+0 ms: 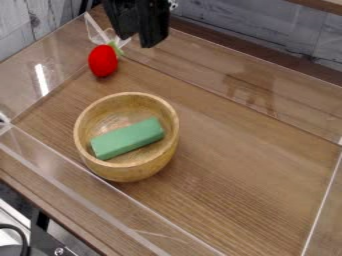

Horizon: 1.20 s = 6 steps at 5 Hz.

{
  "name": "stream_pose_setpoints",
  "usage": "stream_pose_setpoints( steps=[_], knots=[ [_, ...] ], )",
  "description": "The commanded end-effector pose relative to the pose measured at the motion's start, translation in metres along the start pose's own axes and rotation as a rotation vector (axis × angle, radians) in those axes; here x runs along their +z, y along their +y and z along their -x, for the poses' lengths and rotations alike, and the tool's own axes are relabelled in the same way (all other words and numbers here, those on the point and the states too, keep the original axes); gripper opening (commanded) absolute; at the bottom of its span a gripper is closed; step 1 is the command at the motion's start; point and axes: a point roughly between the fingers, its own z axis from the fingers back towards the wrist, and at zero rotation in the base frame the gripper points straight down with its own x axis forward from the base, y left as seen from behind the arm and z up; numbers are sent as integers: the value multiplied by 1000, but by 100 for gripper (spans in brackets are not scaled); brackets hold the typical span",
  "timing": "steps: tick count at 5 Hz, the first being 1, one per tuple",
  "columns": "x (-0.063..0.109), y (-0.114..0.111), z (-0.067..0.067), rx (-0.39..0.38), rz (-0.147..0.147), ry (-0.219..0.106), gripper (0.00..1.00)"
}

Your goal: Move the red fruit to the left side of the table

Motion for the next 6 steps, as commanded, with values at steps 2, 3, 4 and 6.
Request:
stream_pose_setpoints(
  steps=[2, 3, 4, 6],
  knots=[
    [0, -20, -17, 37, -10, -10, 100],
    [-8, -6, -31, 90, -44, -19, 100],
    [-16, 4, -41, 139, -72, -31, 100],
    [-9, 36, -43, 213, -125, -58, 100]
  ],
)
